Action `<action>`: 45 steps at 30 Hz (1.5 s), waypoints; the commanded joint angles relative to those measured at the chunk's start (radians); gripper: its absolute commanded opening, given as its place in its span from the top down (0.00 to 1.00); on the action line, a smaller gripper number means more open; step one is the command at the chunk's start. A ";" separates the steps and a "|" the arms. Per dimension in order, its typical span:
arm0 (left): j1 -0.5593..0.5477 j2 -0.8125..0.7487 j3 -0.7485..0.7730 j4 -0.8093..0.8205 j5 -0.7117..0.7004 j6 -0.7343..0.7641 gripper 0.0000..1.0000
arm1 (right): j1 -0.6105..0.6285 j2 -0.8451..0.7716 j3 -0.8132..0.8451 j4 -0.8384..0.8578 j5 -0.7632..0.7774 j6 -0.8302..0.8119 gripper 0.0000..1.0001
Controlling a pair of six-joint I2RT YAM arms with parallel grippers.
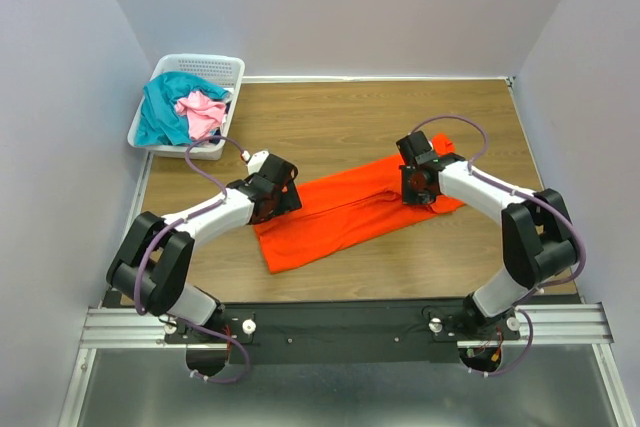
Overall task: Fold and stack the t-shirts
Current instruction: Fold the tshirt
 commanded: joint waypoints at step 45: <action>-0.081 0.173 0.123 0.106 0.061 0.119 0.02 | -0.235 0.070 0.065 0.076 -0.007 0.168 0.00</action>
